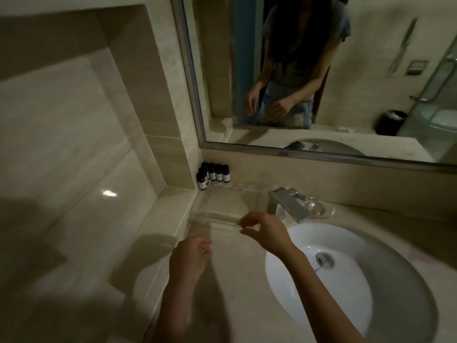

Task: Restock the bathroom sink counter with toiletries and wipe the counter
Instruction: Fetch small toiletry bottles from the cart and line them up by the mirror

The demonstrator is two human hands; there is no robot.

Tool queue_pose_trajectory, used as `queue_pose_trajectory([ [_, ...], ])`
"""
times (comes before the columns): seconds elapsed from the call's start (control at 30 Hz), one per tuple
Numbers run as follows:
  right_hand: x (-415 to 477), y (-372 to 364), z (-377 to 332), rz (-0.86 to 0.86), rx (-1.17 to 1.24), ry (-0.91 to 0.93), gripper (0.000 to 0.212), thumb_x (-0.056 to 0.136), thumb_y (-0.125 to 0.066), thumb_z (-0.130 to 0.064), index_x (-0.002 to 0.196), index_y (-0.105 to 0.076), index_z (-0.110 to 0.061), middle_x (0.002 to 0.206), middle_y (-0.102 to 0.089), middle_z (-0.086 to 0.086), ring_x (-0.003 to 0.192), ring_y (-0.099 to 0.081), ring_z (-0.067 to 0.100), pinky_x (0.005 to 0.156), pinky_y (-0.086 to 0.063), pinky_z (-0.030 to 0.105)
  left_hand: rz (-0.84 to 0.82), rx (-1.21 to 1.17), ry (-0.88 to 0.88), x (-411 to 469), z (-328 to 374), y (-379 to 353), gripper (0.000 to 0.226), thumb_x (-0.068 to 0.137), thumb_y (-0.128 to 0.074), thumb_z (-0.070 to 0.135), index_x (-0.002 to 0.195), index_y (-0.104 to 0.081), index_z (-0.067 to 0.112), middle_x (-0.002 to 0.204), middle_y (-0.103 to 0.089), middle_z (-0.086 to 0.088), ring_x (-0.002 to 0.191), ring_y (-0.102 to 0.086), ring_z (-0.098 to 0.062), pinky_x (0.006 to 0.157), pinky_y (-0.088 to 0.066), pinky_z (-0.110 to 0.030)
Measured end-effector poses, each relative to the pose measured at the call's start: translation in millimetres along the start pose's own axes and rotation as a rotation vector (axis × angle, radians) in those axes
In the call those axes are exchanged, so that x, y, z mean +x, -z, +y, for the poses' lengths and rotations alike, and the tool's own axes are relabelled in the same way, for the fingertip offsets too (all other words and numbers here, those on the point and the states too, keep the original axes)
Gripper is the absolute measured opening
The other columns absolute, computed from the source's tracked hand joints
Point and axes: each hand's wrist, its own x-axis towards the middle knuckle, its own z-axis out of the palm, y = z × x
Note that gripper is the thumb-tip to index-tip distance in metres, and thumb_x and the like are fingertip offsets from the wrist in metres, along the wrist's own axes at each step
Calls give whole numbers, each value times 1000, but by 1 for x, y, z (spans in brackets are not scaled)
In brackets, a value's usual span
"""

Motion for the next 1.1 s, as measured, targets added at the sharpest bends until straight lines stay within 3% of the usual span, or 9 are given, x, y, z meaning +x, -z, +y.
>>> queue_pose_trajectory([
  [0.1,-26,9,-3,-7,-183,35,18,85,-69,-30,104,-69,-30,104,-68,-13,95,-61,6,78,-48,26,21,42,21,-28,1,-1,23,79,-74,21,101,-73,26,99,-73,6,96,-68,-17,82,-51,-28],
  [0.27,-71,15,-10,37,-244,81,21,86,-67,-30,107,-67,-33,105,-67,-17,99,-60,5,72,-37,19,110,53,39,-89,-3,-1,23,80,-72,22,103,-72,26,100,-73,6,96,-67,-19,82,-51,-31],
  [0.33,-92,13,-15,26,-241,120,20,86,-67,-30,106,-68,-34,103,-66,-17,98,-60,5,72,-40,19,149,27,65,-121,-6,-1,24,82,-71,20,105,-71,26,101,-72,8,96,-66,-16,81,-50,-29],
  [0.5,-153,-14,-32,-151,-245,287,20,86,-68,-30,105,-68,-33,103,-67,-15,96,-60,8,73,-43,23,281,-53,208,-219,-30,0,25,78,-64,24,101,-73,21,100,-72,0,97,-66,-24,85,-52,-36],
  [0.63,-201,-52,-64,-327,-219,426,19,85,-67,-31,104,-67,-35,104,-67,-15,98,-61,9,74,-43,23,360,0,451,-302,-53,7,23,83,-67,16,106,-72,20,108,-71,-7,104,-64,-26,92,-48,-34],
  [0.8,-259,-101,-127,-528,-169,662,19,84,-69,-24,103,-71,-28,103,-69,-8,95,-64,15,79,-42,22,480,-20,775,-421,-72,27,32,96,-54,29,126,-60,23,126,-62,-3,115,-57,-21,96,-40,-29],
  [0.9,-300,-135,-172,-642,-151,859,24,79,-74,-13,101,-74,-23,106,-71,0,96,-67,24,84,-47,32,642,3,944,-499,-81,33,33,95,-49,29,123,-63,19,123,-64,-7,115,-58,-25,96,-41,-30],
  [1.0,-353,-162,-219,-809,-170,1018,25,87,-67,-18,112,-69,-19,119,-65,-3,108,-62,22,89,-40,24,724,-15,1121,-573,-87,33,29,93,-54,31,119,-64,22,119,-65,-2,112,-58,-19,92,-40,-26],
  [1.1,-427,-194,-263,-939,-101,1194,23,84,-69,-14,107,-71,-16,112,-68,4,100,-65,26,87,-48,36,864,-46,1302,-651,-89,28,27,90,-59,36,115,-65,27,117,-66,5,109,-59,-14,89,-42,-25],
])
